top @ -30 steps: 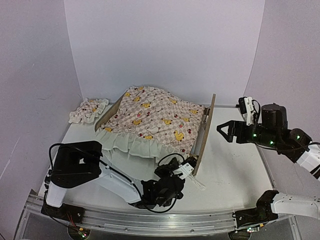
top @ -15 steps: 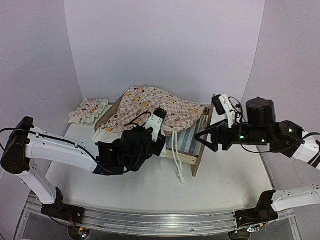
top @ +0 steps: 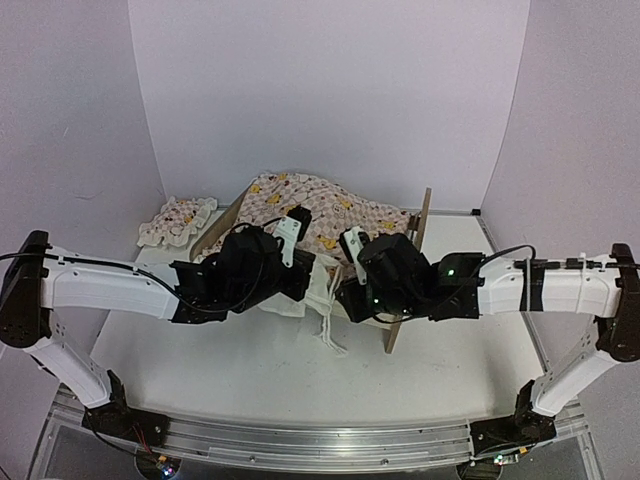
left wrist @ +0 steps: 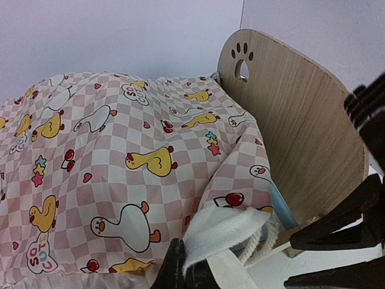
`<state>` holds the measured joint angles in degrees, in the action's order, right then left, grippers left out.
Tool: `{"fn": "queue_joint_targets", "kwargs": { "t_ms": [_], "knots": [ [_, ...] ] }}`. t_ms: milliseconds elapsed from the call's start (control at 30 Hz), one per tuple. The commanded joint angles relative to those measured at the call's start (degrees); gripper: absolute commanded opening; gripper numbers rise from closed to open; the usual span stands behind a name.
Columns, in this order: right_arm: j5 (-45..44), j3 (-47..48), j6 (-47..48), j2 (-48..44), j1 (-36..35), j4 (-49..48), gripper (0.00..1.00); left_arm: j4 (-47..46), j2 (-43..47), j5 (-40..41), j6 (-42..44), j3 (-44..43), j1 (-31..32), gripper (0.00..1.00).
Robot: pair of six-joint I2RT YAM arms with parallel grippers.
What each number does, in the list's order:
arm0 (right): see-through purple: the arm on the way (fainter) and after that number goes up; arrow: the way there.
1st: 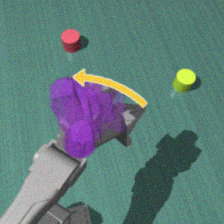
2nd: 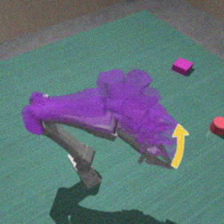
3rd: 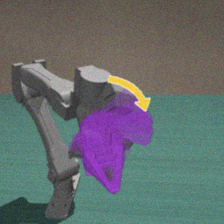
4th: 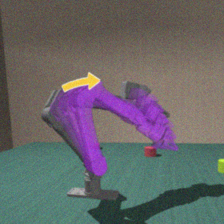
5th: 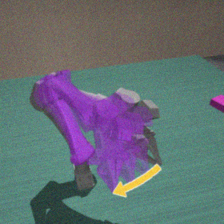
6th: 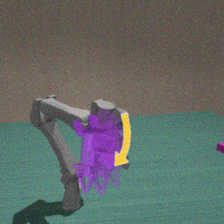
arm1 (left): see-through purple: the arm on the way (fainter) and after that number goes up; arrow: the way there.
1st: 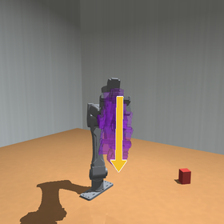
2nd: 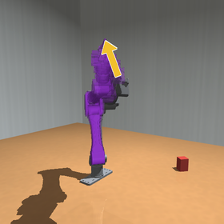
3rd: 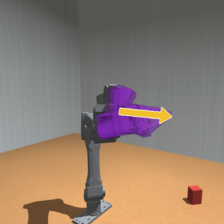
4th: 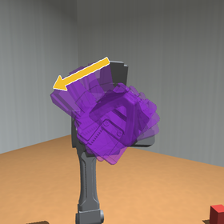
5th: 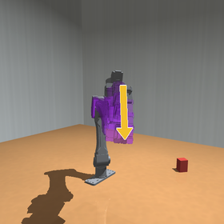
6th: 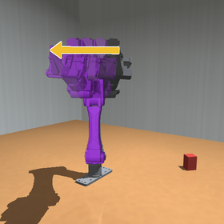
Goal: Set up the pet bed
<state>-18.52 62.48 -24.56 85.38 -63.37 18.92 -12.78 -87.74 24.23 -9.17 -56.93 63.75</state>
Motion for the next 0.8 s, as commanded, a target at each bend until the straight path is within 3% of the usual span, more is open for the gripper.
{"fn": "queue_joint_targets", "kwargs": {
  "t_ms": [0,133,433,767],
  "knots": [
    [-8.3,-4.4,-6.9,0.4,-0.8,-12.9,0.32,-1.0,3.8,-4.6,-2.6,0.5,-2.1,0.0],
    [-9.1,-7.2,-8.9,1.4,-0.7,-21.3,0.17,-0.9,4.7,-6.0,-2.9,0.8,-3.1,0.0],
    [-8.7,-6.6,-7.8,4.0,-0.7,-26.1,0.18,-0.9,5.6,-8.8,-3.1,0.6,-4.3,0.0],
    [-16.7,-4.3,-7.3,8.7,-0.7,-26.9,0.07,-0.8,6.7,-9.9,-2.9,0.2,-4.5,0.0]
  ]
}}
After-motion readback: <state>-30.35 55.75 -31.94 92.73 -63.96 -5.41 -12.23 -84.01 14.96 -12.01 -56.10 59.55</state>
